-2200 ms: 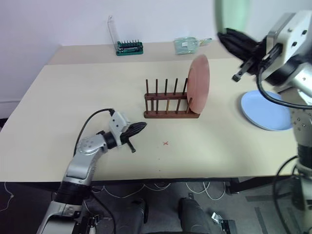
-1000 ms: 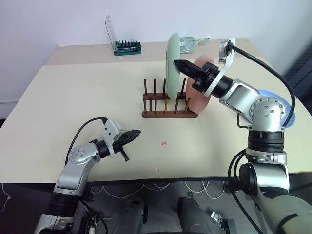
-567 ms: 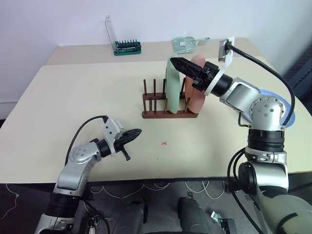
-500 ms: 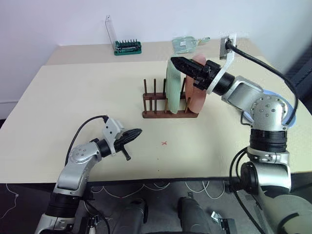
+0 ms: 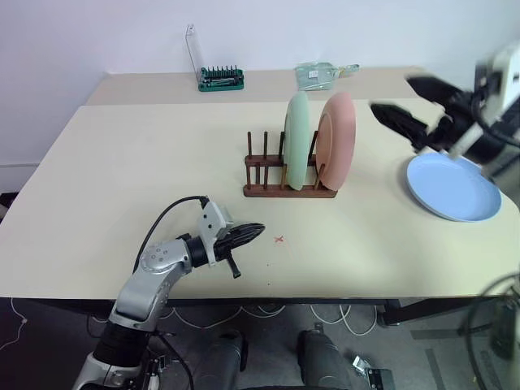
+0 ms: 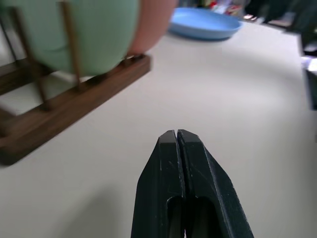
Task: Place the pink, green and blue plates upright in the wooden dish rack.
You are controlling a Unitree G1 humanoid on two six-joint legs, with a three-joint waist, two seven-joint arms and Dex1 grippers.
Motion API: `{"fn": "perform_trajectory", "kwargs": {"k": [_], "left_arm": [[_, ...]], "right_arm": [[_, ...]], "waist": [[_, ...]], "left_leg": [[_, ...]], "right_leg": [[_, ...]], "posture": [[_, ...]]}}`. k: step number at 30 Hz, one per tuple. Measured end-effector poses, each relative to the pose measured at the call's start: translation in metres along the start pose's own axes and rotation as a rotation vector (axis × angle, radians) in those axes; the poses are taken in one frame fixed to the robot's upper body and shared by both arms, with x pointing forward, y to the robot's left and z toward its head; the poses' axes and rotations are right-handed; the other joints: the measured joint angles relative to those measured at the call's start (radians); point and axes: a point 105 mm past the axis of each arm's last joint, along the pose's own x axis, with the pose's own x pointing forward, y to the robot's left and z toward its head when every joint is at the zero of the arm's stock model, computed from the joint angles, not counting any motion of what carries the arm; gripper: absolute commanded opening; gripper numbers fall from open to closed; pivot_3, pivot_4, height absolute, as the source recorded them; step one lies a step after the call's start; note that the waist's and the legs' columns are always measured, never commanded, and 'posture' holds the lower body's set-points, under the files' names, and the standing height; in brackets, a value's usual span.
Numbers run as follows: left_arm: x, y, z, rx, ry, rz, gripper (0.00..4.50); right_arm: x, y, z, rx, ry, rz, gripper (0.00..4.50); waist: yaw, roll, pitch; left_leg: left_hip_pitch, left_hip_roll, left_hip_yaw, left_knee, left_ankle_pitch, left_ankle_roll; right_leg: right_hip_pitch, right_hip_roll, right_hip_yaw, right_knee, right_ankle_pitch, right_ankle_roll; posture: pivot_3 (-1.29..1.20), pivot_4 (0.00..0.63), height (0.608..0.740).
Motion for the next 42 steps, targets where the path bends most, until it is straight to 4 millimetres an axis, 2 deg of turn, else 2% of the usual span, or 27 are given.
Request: {"fn": "perform_trajectory", "kwargs": {"k": [2, 6, 11, 13, 14, 17, 21, 23, 25, 28, 32, 37, 40, 42], "left_arm": [[0.002, 0.001, 0.006, 0.009, -0.003, -0.013, 0.00], [0.005, 0.002, 0.016, 0.034, -0.007, -0.032, 0.00], [0.005, 0.000, 0.023, 0.020, 0.001, -0.031, 0.00], [0.003, -0.008, 0.038, 0.030, -0.010, -0.027, 0.00], [0.001, -0.011, 0.047, 0.043, -0.021, -0.026, 0.00], [-0.004, -0.024, 0.065, 0.058, -0.038, -0.028, 0.00], [-0.011, -0.032, 0.074, 0.048, -0.034, -0.013, 0.00], [-0.015, -0.033, 0.076, 0.040, -0.029, -0.005, 0.00], [-0.016, -0.034, 0.076, 0.032, -0.024, -0.002, 0.00], [-0.018, -0.035, 0.074, 0.026, -0.012, -0.003, 0.00], [-0.023, -0.032, 0.068, 0.022, -0.003, 0.002, 0.00], [-0.037, -0.017, 0.065, 0.028, -0.004, 0.051, 0.00], [-0.054, -0.004, 0.061, 0.034, 0.020, 0.103, 0.00], [-0.062, 0.008, 0.059, 0.032, 0.023, 0.140, 0.00]], "right_arm": [[-0.007, -0.016, -0.039, -0.074, 0.166, -0.080, 4.48], [-0.008, -0.029, -0.093, -0.123, 0.358, -0.150, 4.48], [-0.010, -0.050, -0.137, -0.211, 0.520, -0.218, 4.48], [-0.015, -0.061, -0.161, -0.239, 0.609, -0.239, 3.94], [-0.013, -0.062, -0.164, -0.245, 0.605, -0.234, 3.59], [-0.011, -0.067, -0.169, -0.270, 0.621, -0.227, 2.11], [-0.014, -0.069, -0.175, -0.305, 0.650, -0.222, 0.09], [-0.012, -0.070, -0.172, -0.319, 0.637, -0.220, 0.01], [-0.010, -0.070, -0.167, -0.340, 0.621, -0.221, 0.01], [-0.002, -0.070, -0.147, -0.381, 0.534, -0.240, 0.01], [0.015, -0.068, -0.082, -0.414, 0.288, -0.287, 0.01], [0.042, -0.020, 0.027, -0.355, -0.132, -0.158, 0.01], [0.043, 0.005, 0.059, -0.292, -0.250, -0.054, 0.01], [0.045, 0.022, 0.070, -0.209, -0.306, 0.030, 0.01]], "waist": [[-0.007, 0.001, 0.000], [-0.024, 0.001, 0.000], [-0.020, 0.000, 0.001], [-0.021, -0.001, 0.001], [-0.021, 0.000, 0.001], [-0.021, 0.000, 0.001], [-0.019, 0.000, 0.001], [-0.019, -0.001, 0.001], [-0.019, 0.000, 0.001], [-0.023, 0.000, 0.002], [-0.023, 0.002, 0.002], [-0.021, 0.001, 0.002], [-0.015, -0.001, 0.003], [-0.012, -0.001, 0.003]], "left_leg": [[0.000, 0.001, 0.001, 0.000, 0.000, 0.000], [0.001, 0.001, 0.001, 0.000, 0.000, 0.000], [0.000, 0.000, 0.001, 0.001, 0.000, 0.000], [0.000, 0.000, 0.000, 0.001, 0.000, 0.000], [0.001, 0.000, 0.000, 0.000, 0.000, 0.000], [0.002, 0.000, 0.000, 0.001, 0.000, 0.000], [0.002, 0.000, 0.000, 0.001, 0.000, 0.000], [0.002, 0.000, 0.000, 0.001, 0.000, 0.000], [0.002, 0.000, 0.000, 0.001, 0.000, 0.000], [0.002, 0.000, 0.000, 0.001, 0.000, 0.000], [0.002, 0.000, 0.000, 0.001, 0.000, 0.000], [0.001, 0.001, -0.001, 0.000, 0.000, 0.000], [0.001, 0.001, -0.002, 0.000, 0.000, 0.000], [0.001, 0.001, -0.002, 0.000, 0.000, 0.000]], "right_leg": [[0.000, 0.000, 0.000, 0.001, 0.000, 0.000], [0.000, 0.000, 0.000, 0.001, 0.000, 0.000], [0.000, 0.000, 0.000, 0.001, 0.000, 0.000], [0.001, 0.000, 0.000, 0.001, 0.000, 0.000], [0.001, 0.000, 0.001, 0.001, 0.000, 0.000], [0.002, 0.000, 0.001, 0.001, 0.000, 0.000], [0.003, 0.000, 0.001, 0.001, 0.000, 0.000], [0.003, 0.000, 0.001, 0.000, 0.000, 0.000], [0.003, 0.000, 0.001, 0.001, 0.000, 0.000], [0.002, 0.000, 0.001, 0.001, 0.000, 0.000], [0.002, 0.000, 0.001, 0.001, 0.000, 0.000], [0.001, 0.001, 0.001, 0.001, -0.001, 0.000], [0.002, 0.000, 0.001, 0.000, -0.001, -0.002], [0.002, 0.000, 0.001, -0.001, -0.002, -0.003]], "posture": [[0.00, 0.150, 0.740], [0.00, 0.150, 0.740], [0.00, 0.150, 0.740], [0.00, 0.150, 0.740], [0.00, 0.150, 0.740], [0.00, 0.150, 0.740], [0.00, 0.150, 0.740], [0.00, 0.150, 0.740], [0.00, 0.150, 0.740], [0.00, 0.150, 0.740], [0.00, 0.150, 0.740], [0.00, 0.150, 0.740], [0.00, 0.150, 0.740], [0.00, 0.150, 0.740]]}}
